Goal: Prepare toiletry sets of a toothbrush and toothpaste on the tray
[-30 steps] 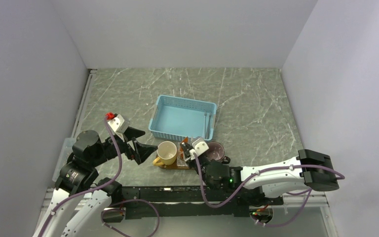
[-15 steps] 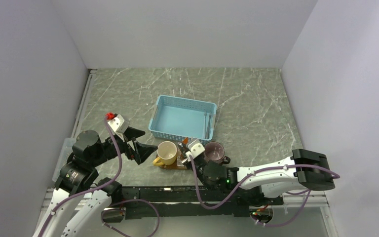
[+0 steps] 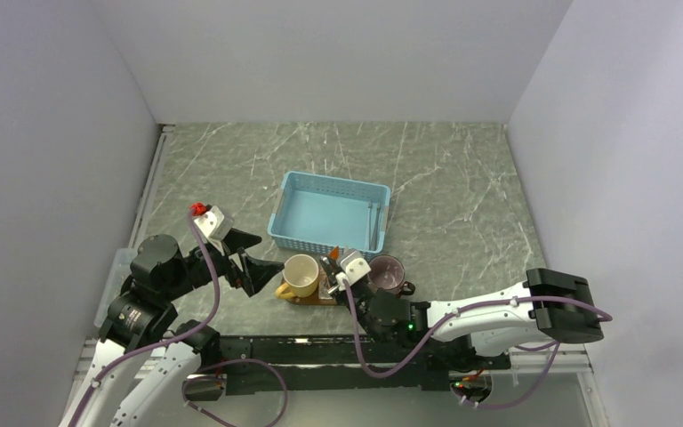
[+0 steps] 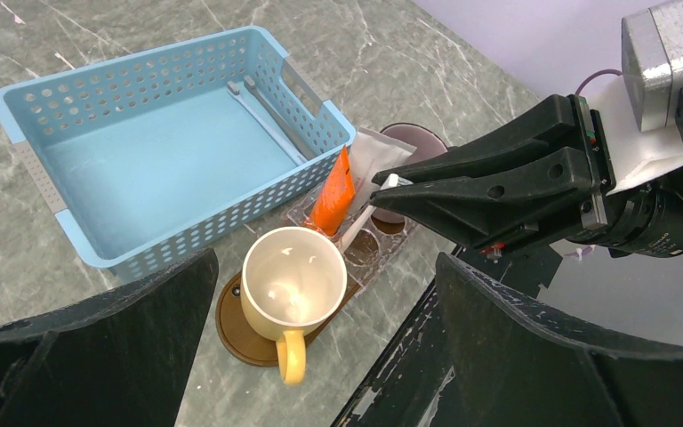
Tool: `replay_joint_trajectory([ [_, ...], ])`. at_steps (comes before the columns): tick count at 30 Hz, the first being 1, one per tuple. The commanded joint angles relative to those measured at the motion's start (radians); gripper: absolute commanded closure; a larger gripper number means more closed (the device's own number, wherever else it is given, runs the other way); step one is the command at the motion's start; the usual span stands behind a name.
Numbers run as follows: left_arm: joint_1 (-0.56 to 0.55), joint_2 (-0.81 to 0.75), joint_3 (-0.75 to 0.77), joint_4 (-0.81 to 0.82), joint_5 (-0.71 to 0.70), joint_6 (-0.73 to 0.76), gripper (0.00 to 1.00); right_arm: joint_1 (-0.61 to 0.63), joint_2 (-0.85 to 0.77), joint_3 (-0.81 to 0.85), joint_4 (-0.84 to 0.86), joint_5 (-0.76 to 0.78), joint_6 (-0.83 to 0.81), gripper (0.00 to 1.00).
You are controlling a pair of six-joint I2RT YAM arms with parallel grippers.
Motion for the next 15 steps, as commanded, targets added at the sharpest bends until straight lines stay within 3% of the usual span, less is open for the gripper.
replay_joint_trajectory([
  [1,0.000,-0.010,-0.004,0.010,0.011,0.005,0.00,0.006,-0.004,-0.002,0.018,-0.010,0.009,0.98],
  [15,-0.001,-0.005,-0.004,0.013,0.013,0.006,0.01,0.015,-0.022,-0.009,-0.006,0.003,0.028,0.86],
])
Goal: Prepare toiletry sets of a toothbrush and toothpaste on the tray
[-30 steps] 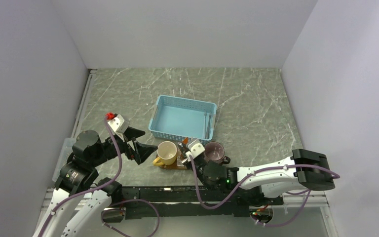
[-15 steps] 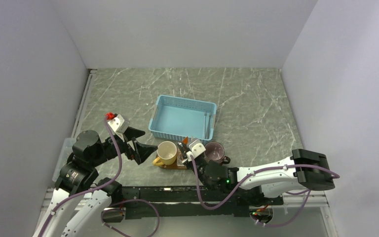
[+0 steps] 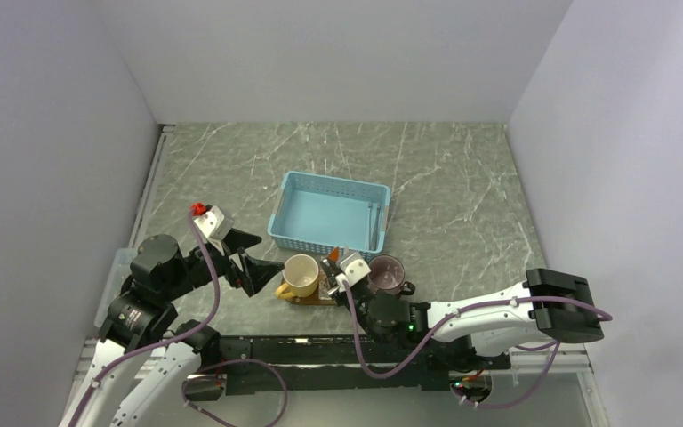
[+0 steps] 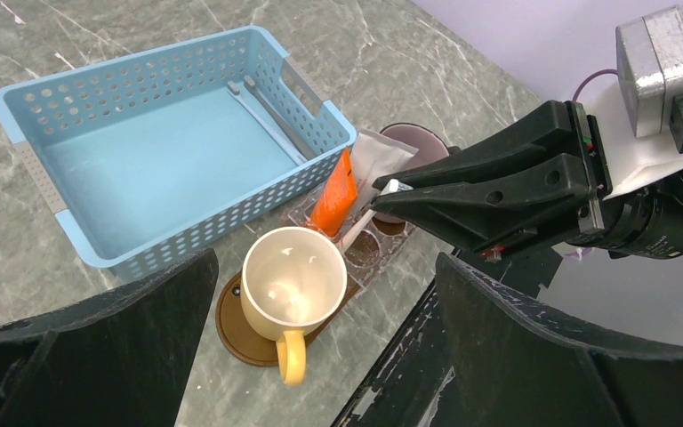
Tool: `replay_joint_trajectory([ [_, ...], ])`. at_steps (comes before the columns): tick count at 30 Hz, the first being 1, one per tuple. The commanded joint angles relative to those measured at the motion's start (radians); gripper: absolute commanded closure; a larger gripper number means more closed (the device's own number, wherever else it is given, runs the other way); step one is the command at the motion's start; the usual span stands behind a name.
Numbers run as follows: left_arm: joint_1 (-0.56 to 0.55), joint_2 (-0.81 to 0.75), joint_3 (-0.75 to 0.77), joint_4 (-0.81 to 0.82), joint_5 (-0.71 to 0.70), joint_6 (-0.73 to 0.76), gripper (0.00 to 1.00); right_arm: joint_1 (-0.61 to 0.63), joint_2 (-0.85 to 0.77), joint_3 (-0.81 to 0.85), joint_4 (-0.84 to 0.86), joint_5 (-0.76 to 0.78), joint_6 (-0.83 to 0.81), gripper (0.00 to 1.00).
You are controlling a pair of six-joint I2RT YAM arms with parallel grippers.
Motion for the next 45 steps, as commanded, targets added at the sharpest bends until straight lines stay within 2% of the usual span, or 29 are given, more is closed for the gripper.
replay_joint_trajectory([
  [1,-0.001,-0.004,-0.004,0.013,0.012,0.006,0.01,0.008,-0.024,-0.003,0.004,0.003,0.016,0.86],
  [22,0.000,-0.004,-0.004,0.011,0.011,0.008,0.01,0.033,-0.059,0.003,-0.022,0.020,0.023,0.75],
  [45,0.000,-0.008,-0.005,0.004,0.008,0.009,0.01,0.106,-0.063,0.009,-0.052,0.086,0.039,0.75],
])
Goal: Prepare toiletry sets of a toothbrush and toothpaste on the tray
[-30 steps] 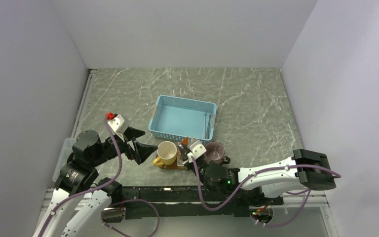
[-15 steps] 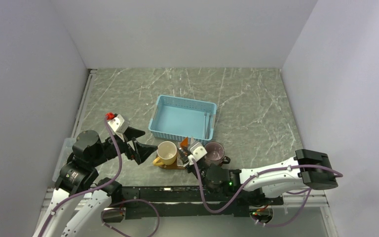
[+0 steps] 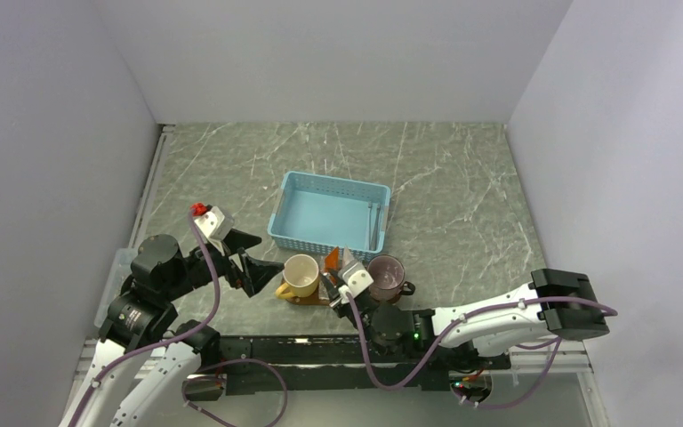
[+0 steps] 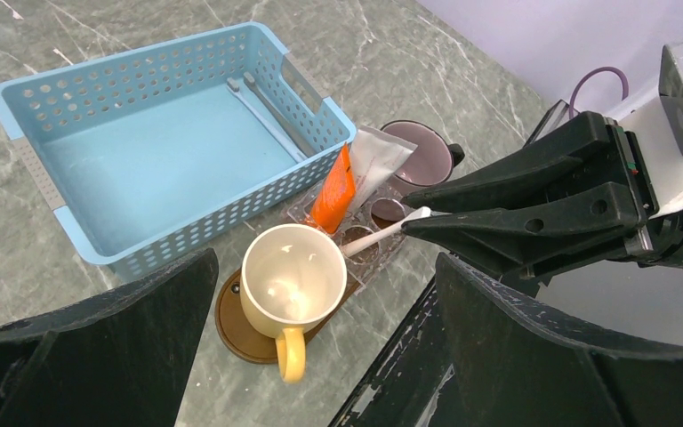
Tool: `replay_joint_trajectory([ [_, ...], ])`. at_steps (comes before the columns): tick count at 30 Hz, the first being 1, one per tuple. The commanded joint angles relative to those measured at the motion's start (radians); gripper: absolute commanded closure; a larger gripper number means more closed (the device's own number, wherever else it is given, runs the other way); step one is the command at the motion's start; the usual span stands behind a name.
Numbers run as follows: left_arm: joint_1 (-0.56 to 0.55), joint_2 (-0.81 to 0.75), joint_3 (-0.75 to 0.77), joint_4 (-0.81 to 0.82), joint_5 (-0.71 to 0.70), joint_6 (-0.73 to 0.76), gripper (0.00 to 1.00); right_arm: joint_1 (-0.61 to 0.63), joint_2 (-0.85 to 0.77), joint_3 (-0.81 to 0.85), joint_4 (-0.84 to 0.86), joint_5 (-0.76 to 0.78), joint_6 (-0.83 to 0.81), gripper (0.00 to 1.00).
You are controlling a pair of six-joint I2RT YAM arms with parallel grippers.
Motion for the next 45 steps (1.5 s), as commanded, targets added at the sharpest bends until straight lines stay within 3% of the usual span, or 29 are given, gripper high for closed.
replay_joint_trajectory([
  [1,0.000,-0.011,-0.005,0.011,0.008,0.008,0.01,0.022,-0.025,0.011,-0.006,0.040,0.013,0.75],
  [8,-0.001,-0.012,-0.005,0.008,0.005,0.009,0.01,0.045,-0.028,0.008,-0.033,0.063,0.042,0.81],
  [22,0.001,-0.021,-0.007,0.007,-0.002,0.008,0.01,0.101,-0.020,0.020,-0.052,0.123,0.033,0.81],
  [31,0.001,-0.018,-0.006,0.006,0.001,0.009,0.01,0.131,0.012,0.056,-0.037,0.184,-0.029,0.96],
  [45,0.000,-0.030,-0.008,0.004,0.002,0.010,0.01,0.136,0.125,0.159,-0.107,0.220,-0.107,1.00],
])
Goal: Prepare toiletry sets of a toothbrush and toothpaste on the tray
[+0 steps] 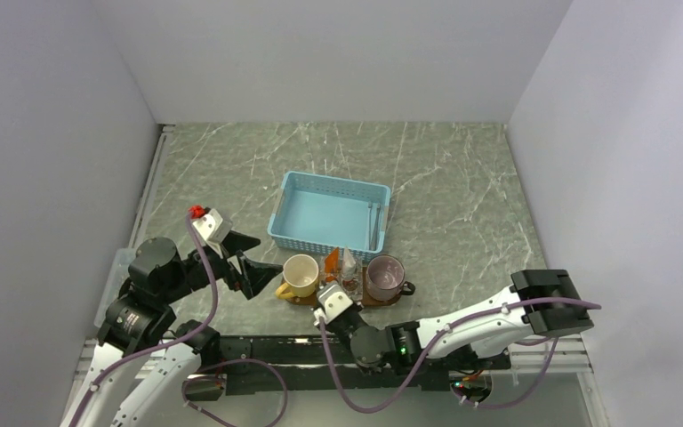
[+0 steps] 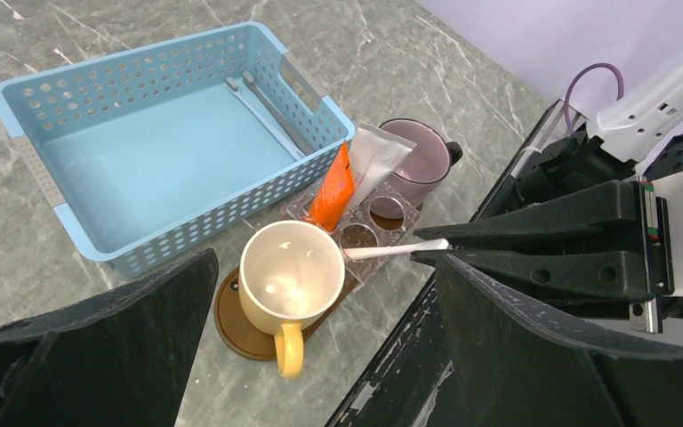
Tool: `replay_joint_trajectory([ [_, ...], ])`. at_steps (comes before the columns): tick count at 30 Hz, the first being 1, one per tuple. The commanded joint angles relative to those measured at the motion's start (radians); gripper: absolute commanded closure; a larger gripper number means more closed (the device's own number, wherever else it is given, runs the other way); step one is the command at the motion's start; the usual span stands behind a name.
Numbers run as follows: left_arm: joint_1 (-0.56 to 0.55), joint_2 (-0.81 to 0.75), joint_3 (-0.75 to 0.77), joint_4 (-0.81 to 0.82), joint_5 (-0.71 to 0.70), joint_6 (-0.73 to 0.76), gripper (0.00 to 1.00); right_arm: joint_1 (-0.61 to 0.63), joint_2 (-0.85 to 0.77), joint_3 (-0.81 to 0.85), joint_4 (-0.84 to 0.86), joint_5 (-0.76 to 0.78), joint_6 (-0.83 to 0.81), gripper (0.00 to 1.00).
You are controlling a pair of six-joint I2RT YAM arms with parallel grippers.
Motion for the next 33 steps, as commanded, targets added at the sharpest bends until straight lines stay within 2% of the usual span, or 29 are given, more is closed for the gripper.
replay_joint_trajectory([
  [1,-0.001,-0.013,-0.006,0.019,0.002,0.009,0.01,0.009,0.013,0.061,-0.031,0.027,-0.018,1.00],
  [14,0.000,-0.018,-0.006,0.018,0.001,0.010,0.01,0.010,0.045,0.098,-0.096,0.042,0.003,0.98],
  [33,-0.001,-0.012,-0.006,0.018,-0.003,0.011,0.01,0.011,0.028,0.076,-0.092,0.055,0.031,0.76],
])
